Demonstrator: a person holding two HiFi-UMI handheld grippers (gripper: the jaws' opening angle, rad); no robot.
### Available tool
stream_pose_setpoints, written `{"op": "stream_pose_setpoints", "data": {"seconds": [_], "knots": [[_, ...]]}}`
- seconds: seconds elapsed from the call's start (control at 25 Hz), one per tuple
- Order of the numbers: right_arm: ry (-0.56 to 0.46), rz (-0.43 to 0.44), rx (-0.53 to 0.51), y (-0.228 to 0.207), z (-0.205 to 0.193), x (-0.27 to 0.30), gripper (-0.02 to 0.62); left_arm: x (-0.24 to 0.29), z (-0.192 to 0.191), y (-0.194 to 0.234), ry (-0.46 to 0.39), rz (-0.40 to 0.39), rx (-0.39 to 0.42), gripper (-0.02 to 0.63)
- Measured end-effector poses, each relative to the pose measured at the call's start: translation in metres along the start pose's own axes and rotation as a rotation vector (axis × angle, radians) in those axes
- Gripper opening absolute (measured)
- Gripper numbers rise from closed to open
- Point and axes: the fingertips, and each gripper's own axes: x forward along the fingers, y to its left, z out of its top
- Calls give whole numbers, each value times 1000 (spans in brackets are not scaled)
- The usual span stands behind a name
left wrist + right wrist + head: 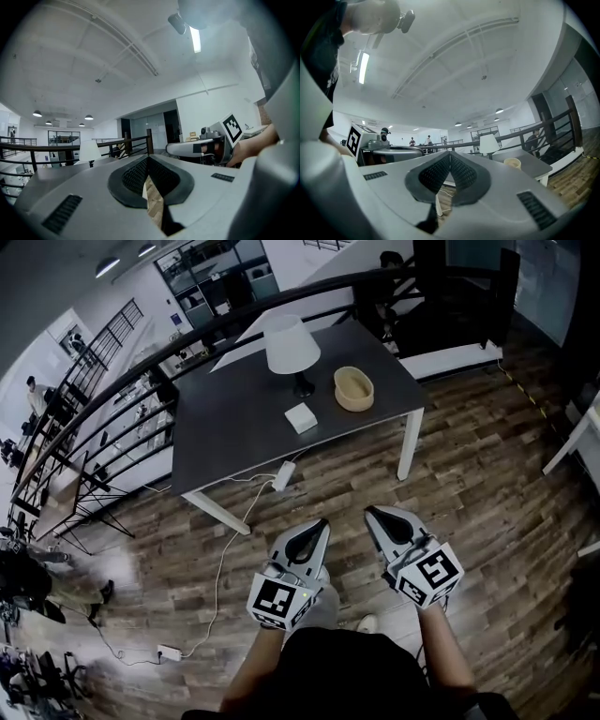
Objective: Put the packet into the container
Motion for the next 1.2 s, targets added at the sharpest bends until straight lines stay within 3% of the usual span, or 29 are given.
{"op": "stream_pose_setpoints", "data": {"seconds": [0.28, 1.2], "knots": [[30, 5, -9, -13, -8, 31, 5, 16, -11, 29, 1, 4, -9, 8], [92, -23, -51, -77, -3, 232, 5, 105, -21, 230, -43, -20, -61, 8]]}}
